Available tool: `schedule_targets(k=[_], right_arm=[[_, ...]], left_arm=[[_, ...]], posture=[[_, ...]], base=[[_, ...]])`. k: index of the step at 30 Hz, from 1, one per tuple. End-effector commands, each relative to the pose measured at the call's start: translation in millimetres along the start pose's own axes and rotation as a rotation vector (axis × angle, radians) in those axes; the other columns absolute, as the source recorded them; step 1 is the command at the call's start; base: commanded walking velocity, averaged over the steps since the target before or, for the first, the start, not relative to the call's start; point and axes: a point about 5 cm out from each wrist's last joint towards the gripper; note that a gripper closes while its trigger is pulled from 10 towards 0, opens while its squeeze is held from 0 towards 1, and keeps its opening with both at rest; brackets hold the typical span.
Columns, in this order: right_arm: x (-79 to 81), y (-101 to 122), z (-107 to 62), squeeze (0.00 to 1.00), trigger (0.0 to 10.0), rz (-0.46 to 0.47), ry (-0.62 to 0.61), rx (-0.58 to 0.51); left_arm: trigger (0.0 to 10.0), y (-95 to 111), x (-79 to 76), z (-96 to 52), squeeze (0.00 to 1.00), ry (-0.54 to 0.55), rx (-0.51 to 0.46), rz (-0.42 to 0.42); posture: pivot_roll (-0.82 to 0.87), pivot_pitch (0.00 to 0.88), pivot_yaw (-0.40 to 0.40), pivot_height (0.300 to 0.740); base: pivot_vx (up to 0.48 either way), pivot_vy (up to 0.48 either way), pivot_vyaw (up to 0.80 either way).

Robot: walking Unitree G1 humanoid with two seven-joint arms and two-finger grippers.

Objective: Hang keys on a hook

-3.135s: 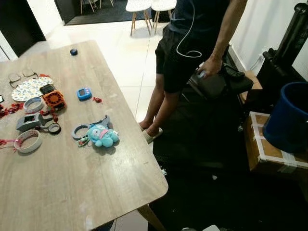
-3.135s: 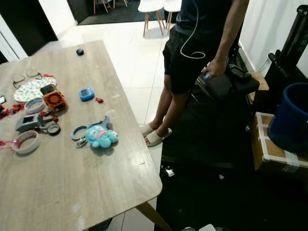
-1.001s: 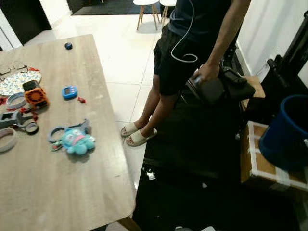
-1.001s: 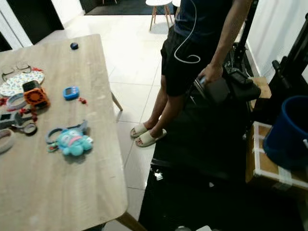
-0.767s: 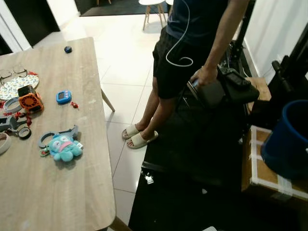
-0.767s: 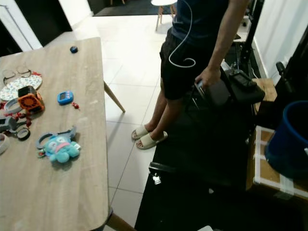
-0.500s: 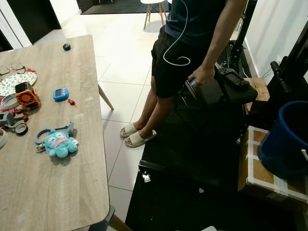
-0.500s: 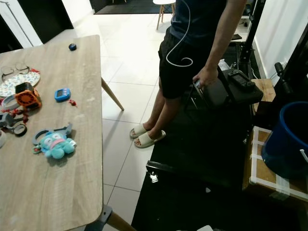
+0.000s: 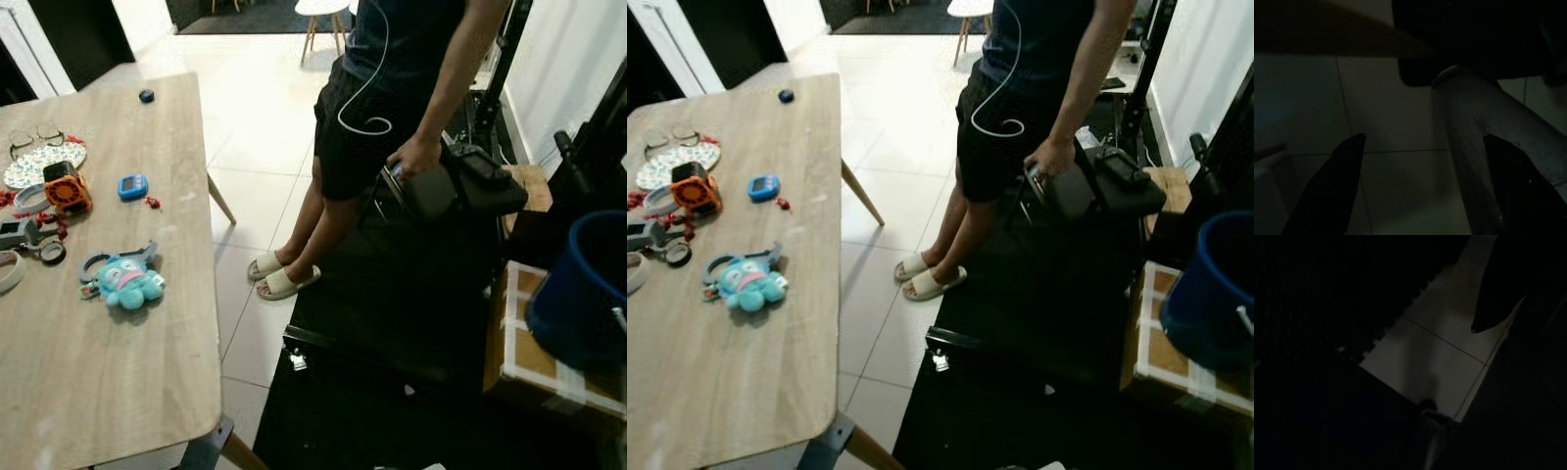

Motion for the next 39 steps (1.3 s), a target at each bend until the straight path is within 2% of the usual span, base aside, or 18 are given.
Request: schedule_targets(k=[1,23,32,39], right_arm=[[16.7,12.9,1.7,0.0,10.0,0.008,0.057,-0.051],[17.6,12.8,1.7,0.0,10.0,0.008,0.06,-0.053],[17.2,13.5,1.7,0.0,10.0,0.003,0.058,-0.055],[17.3,14.0,1.7,0.0,10.0,0.002,0.056,-0.059]], left_arm=[[10.0,-25.2,-8.4,-0.9,0.0,-0.025,0.095,-0.006],[10.0,-25.6,-8.7,-1.1,0.0,-0.038,0.097,0.012],[10.0,-25.0,-9.3,-1.0,0.0,-0.053,0.106,0.037],[10.0,-24.7,-8.6,-1.0,0.0,-0.042,0.1,0.03]], posture=[[-0.14,0.094,0.123,0.74],[-0.14,0.095,0.122,0.74],[-0.14,0.088,0.118,0.74],[-0.14,0.084,0.119,0.74]], base=[[0.0,0.0,0.0],[0.0,0.0,0.0],[0.0,-0.453,0.0],[0.0,0.0,0.0]])
Point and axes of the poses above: a point about 5 cm out from each wrist's last joint towards the gripper, its own z axis pointing out of the wrist towards the gripper, its own y axis along the axis of the wrist's last joint, x = y × z, and after that the axes turned 1 degree about -z, right-handed
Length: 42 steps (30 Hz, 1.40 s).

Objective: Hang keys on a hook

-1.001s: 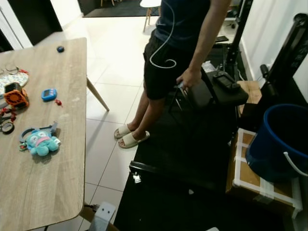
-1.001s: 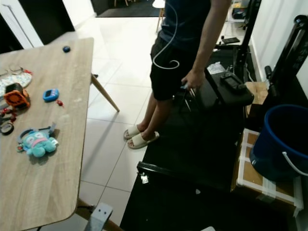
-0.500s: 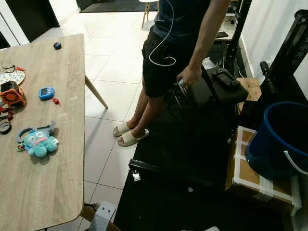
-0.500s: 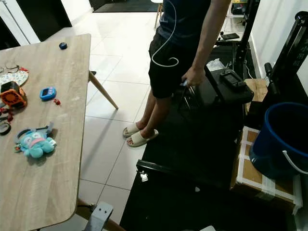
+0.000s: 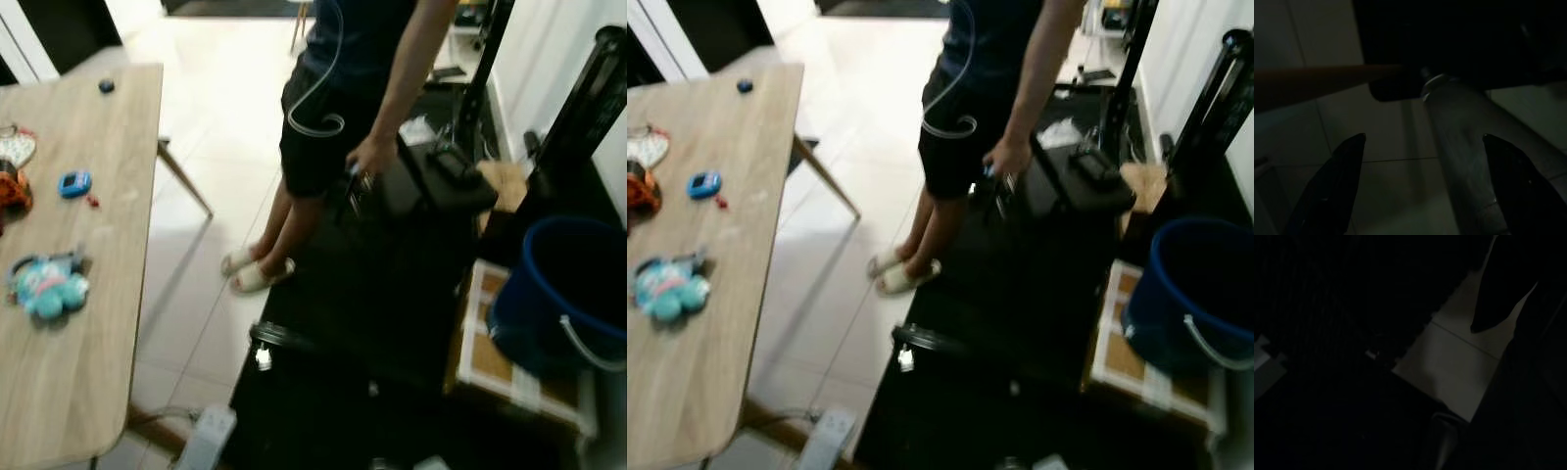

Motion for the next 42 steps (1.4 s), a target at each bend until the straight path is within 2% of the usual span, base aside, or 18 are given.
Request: schedule_targets(k=[1,9,21,42], right_arm=[[15.2,10.7,1.6,0.0,10.0,0.009,0.047,-0.049],[15.6,11.2,1.6,0.0,10.0,-0.007,0.053,-0.049],[16.1,11.7,1.5,0.0,10.0,-0.006,0.071,-0.053],[17.5,10.3,1.5,0.0,10.0,-0.016,0.094,-0.039]], left_arm=[[10.0,-23.0,-6.5,-1.0,0.0,-0.024,0.086,-0.001],[10.0,-23.1,-6.2,-1.1,0.0,-0.026,0.086,-0.004],[10.0,-23.8,-7.5,-1.0,0.0,-0.042,0.096,-0.013],[10.0,-24.4,-8.0,-1.2,0.0,-0.063,0.113,0.027]], posture=[[-0.14,0.084,0.119,0.74],[-0.14,0.087,0.122,0.74],[-0.14,0.094,0.121,0.74],[-0.14,0.097,0.124,0.74]], base=[[0.0,0.0,0.0],[0.0,0.0,0.0],[0.0,0.0,0.78],[0.0,0.0,0.8]])
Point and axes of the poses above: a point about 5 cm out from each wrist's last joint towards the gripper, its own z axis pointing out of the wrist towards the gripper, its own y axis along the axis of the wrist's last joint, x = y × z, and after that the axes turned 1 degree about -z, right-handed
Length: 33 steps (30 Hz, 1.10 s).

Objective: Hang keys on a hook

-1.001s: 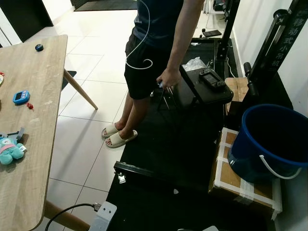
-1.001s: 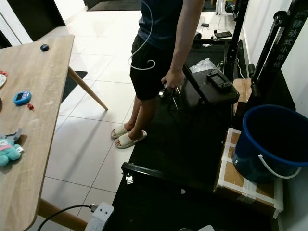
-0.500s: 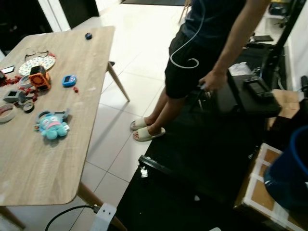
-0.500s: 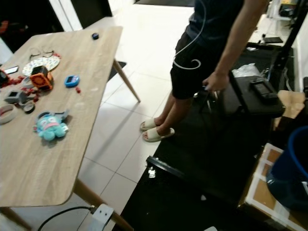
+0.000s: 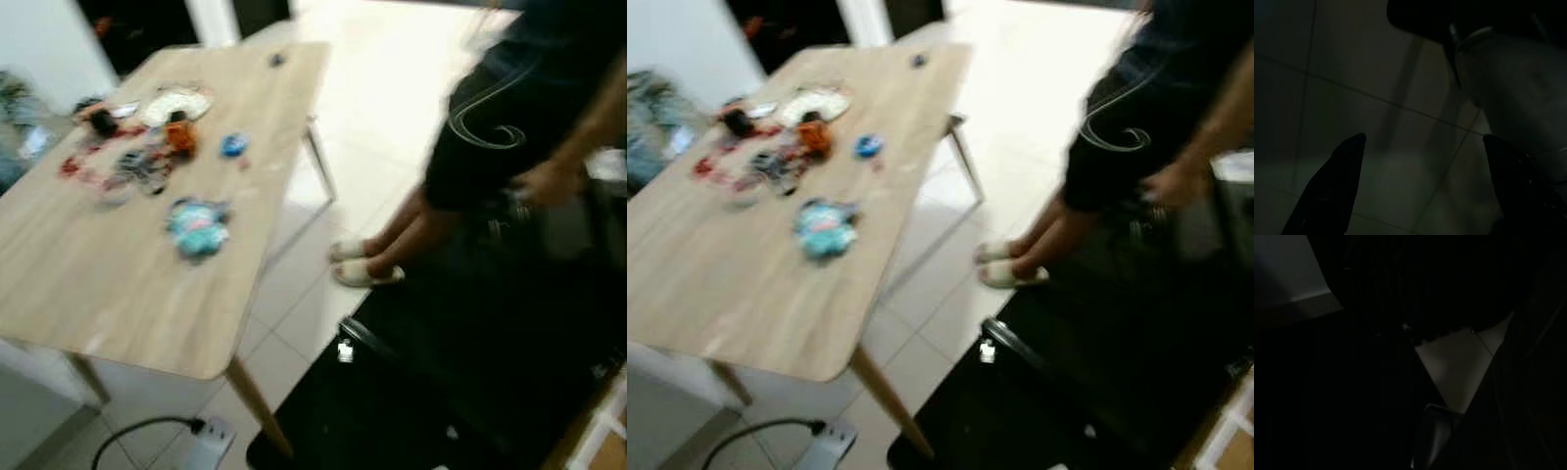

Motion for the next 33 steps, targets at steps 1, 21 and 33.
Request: schedule_targets(k=[1,21,33], right_arm=[[15.7,16.0,1.9,0.0,10.0,-0.001,0.059,-0.065],[14.9,15.8,2.0,0.0,10.0,0.028,0.043,-0.068],[15.0,15.4,2.0,0.0,10.0,0.033,0.043,-0.063]], left_arm=[[10.0,-17.6,-9.1,0.8,0.0,-0.035,0.066,-0.001],[10.0,-17.1,-10.8,0.7,0.0,-0.074,0.078,0.037],[10.0,-17.9,-9.1,0.6,0.0,-0.046,0.081,0.019]], posture=[[-0.14,0.097,0.124,0.74],[-0.15,0.093,0.125,0.74],[-0.15,0.093,0.125,0.74]], base=[[0.0,0.0,0.8],[0.0,-0.195,0.31],[0.0,-0.322,0.0]])
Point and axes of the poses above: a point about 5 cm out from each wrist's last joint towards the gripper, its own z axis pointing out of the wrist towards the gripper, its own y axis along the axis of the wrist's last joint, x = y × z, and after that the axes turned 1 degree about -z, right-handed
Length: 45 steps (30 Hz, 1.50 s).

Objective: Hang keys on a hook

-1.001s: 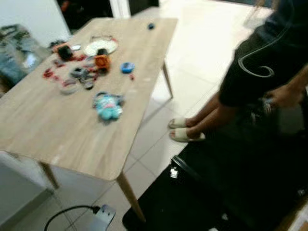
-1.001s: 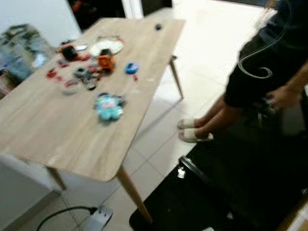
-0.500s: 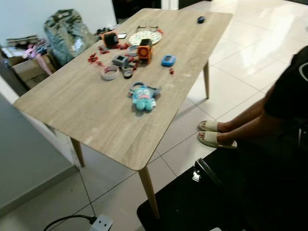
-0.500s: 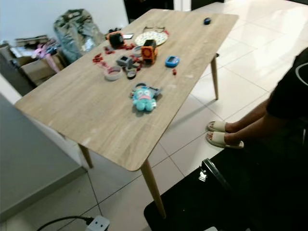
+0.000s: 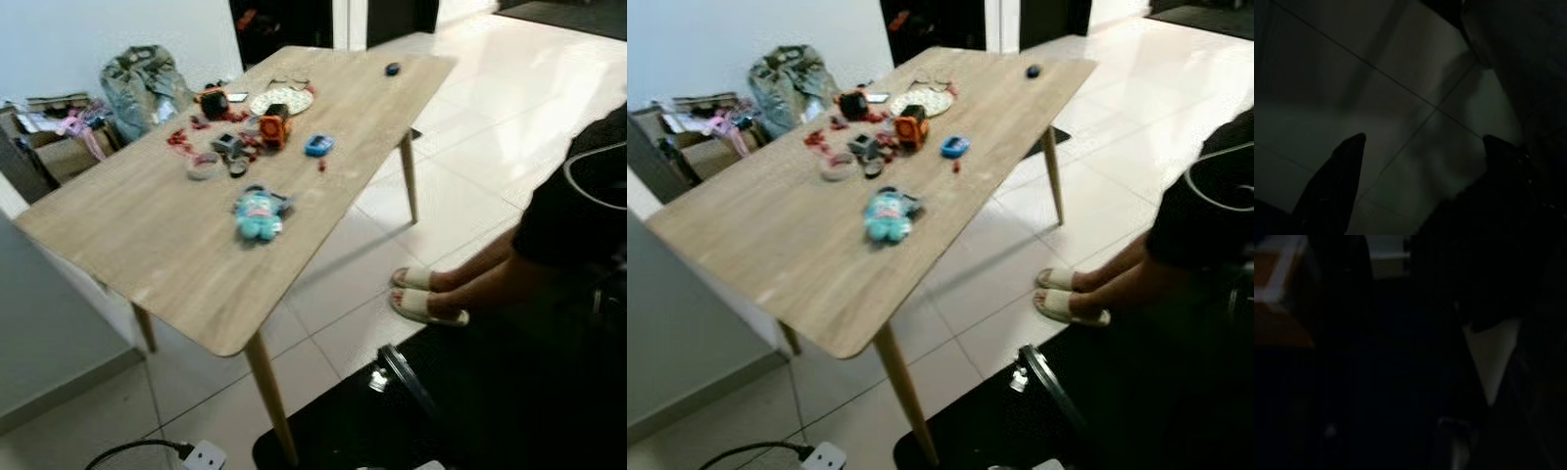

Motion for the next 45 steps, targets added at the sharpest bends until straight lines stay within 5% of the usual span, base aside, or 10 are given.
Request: schedule_targets(k=[1,8,45], right_arm=[[13.0,4.8,1.7,0.0,10.0,0.003,0.045,-0.019],[13.6,4.7,1.7,0.0,10.0,0.002,0.054,-0.018],[14.7,4.6,1.5,0.0,10.0,-0.026,0.08,-0.015]], left_arm=[[10.0,2.7,-14.1,3.4,0.0,-0.053,-0.013,-0.007],[10.0,2.4,-14.5,3.4,0.0,-0.06,-0.012,-0.01],[10.0,1.5,-14.4,3.5,0.0,-0.052,-0.006,-0.011]], posture=[[-0.15,0.093,0.125,0.74],[-0.15,0.101,0.128,0.74],[-0.14,0.099,0.122,0.74]], base=[[0.0,0.0,0.0],[0.0,0.0,0.0],[0.0,0.0,0.8]])
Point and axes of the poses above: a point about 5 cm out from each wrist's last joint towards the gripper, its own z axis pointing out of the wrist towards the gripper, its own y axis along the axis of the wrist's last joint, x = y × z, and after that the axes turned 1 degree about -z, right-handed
